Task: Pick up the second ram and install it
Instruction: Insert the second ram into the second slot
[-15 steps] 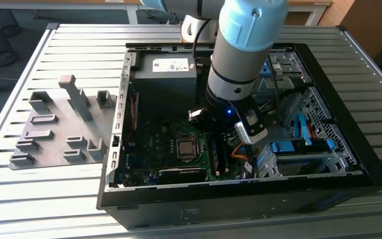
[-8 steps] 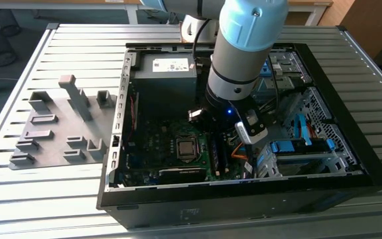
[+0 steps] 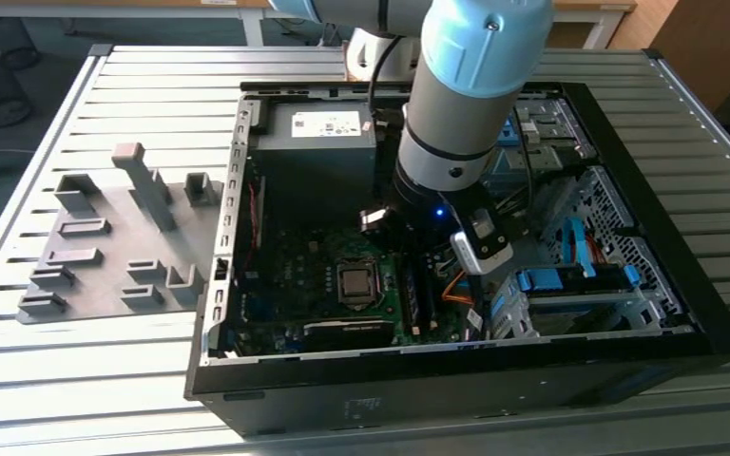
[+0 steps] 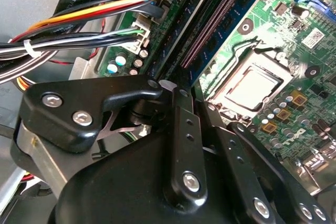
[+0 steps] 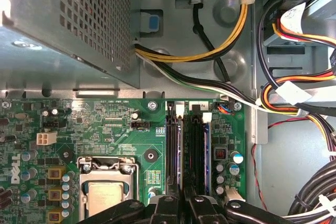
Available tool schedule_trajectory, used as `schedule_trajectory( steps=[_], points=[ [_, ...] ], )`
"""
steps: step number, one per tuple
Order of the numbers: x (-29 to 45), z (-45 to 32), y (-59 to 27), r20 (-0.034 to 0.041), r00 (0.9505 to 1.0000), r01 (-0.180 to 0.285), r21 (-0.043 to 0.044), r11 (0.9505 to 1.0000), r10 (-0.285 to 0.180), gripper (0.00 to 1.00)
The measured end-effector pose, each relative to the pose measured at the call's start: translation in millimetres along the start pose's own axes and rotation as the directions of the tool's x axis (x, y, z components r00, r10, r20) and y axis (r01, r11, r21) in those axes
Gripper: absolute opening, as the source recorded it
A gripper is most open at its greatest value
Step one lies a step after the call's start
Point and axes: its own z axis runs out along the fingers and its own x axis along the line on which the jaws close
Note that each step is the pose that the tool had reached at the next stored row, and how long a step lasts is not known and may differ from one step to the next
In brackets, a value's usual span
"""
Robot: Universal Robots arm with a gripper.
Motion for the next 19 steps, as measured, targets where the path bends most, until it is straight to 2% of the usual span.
schedule_trajectory(
  steps=[19],
  points=[
    [-0.6, 2.7, 0.1, -0.0022, 1.0, 0.009, -0.0027, 1.0, -0.009, 0.14]
  ],
)
